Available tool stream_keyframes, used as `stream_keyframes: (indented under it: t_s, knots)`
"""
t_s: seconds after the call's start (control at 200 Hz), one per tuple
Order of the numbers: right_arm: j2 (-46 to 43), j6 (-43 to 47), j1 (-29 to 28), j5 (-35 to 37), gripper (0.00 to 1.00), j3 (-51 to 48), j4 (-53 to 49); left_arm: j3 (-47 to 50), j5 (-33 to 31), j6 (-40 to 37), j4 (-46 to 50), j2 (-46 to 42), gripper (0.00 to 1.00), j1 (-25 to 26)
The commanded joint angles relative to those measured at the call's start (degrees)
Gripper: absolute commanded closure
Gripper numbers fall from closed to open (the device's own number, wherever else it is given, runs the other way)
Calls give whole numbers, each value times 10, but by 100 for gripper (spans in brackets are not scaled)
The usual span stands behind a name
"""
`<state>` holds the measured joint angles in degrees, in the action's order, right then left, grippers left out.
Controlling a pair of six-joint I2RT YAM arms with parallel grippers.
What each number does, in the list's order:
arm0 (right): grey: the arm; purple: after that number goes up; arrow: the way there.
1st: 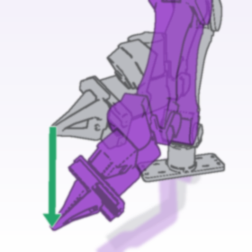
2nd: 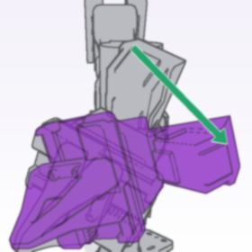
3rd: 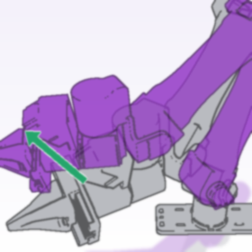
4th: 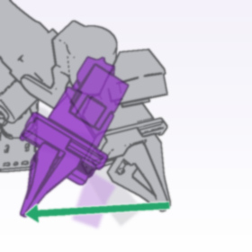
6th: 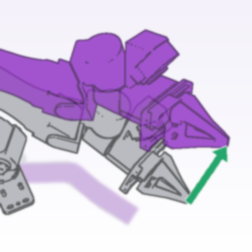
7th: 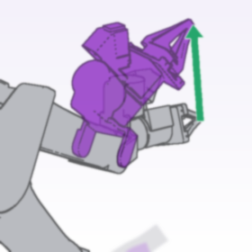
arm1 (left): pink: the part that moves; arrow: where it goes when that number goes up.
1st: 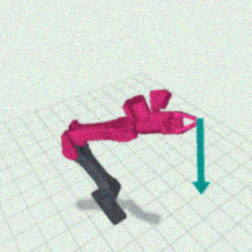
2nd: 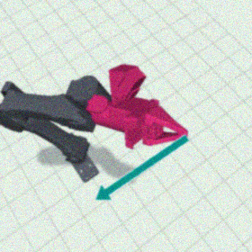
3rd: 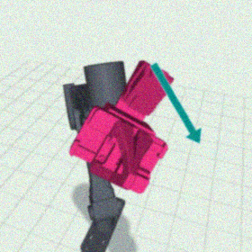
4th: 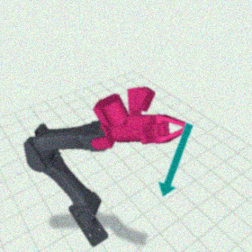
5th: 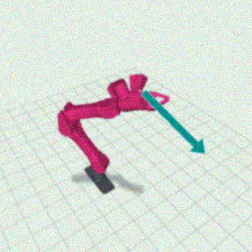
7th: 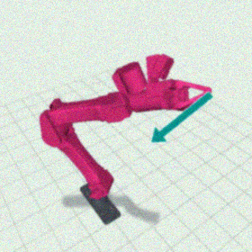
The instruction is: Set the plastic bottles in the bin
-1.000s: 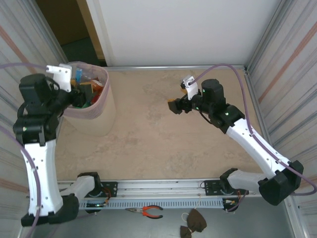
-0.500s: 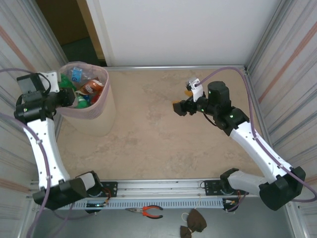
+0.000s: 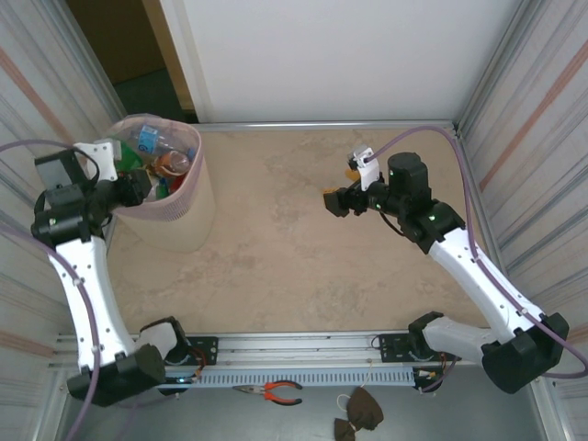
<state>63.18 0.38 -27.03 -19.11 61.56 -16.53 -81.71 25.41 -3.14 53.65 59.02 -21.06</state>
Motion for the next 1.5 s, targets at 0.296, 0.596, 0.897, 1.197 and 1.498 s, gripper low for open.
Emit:
stream_keyframes:
  t_s: [0.296,0.596,0.897,1.197,1.498]
  knots:
    - [-62,-36,48,28,16,-53,-31,137,-53,82,8,-159,55,-4]
    - [-110,-64,113,63,16,-120,-42,296,-73,165,-59,-253,55,1]
    - [-107,-82,199,182,10,-222,18,457,-107,266,-208,-259,42,16]
    - [-69,-119,257,304,1,-324,180,569,-228,277,-404,-198,27,92]
    - [0,-112,289,348,1,-386,346,546,-322,152,-530,-50,4,174]
